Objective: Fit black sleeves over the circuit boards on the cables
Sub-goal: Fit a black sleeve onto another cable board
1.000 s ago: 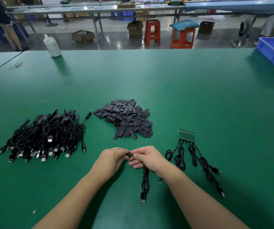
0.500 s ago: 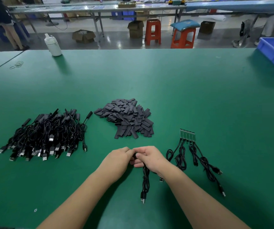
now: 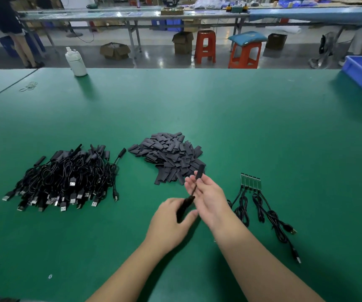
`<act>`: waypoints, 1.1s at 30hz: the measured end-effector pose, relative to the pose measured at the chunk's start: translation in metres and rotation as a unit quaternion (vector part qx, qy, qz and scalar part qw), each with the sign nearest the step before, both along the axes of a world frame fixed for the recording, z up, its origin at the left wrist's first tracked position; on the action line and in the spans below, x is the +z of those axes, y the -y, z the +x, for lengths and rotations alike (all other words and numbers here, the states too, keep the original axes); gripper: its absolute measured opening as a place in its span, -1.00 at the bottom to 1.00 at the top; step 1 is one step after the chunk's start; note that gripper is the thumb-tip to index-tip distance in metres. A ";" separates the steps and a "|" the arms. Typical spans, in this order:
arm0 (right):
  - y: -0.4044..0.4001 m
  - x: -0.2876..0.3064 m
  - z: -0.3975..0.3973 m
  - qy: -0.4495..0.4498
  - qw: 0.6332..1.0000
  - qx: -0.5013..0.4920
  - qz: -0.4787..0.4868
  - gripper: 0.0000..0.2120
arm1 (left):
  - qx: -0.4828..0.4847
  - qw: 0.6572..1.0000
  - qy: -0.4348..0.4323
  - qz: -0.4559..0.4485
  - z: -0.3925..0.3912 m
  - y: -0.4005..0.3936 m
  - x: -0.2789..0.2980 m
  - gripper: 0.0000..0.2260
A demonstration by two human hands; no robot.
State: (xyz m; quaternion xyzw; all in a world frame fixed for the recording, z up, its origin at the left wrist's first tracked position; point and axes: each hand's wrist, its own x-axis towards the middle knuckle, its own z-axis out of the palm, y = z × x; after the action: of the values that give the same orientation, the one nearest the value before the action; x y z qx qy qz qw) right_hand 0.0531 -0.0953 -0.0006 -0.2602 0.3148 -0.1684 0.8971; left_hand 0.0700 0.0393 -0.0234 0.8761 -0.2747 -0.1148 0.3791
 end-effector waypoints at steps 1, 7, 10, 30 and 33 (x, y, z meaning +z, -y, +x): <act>-0.001 0.004 0.004 0.017 0.999 -0.016 0.030 -0.79 | 0.006 1.000 -0.026 -0.016 -0.002 0.003 0.002 -0.85; 0.011 0.019 0.002 -0.046 0.964 0.111 -0.235 -0.67 | 0.072 0.995 -0.055 -0.040 0.026 0.000 0.022 -0.85; 0.050 0.020 -0.009 -0.226 0.719 0.125 -0.646 -0.63 | 0.127 0.991 0.029 0.016 0.070 -0.024 0.038 -0.91; 0.117 0.037 -0.042 -0.394 0.615 0.194 -0.655 -0.83 | 0.023 0.989 0.144 0.031 0.075 0.017 0.035 -0.82; 0.107 0.046 -0.040 -0.366 0.617 0.197 -0.668 -0.89 | -0.019 0.997 -0.052 -0.048 0.038 0.063 0.031 -0.69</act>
State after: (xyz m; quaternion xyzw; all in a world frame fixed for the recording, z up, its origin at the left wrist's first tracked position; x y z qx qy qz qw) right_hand 0.0134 -0.2019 0.0454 -0.8836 0.3586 -0.0419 0.2982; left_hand 0.1076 -0.0237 0.0079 0.8445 -0.2764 -0.1539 0.4322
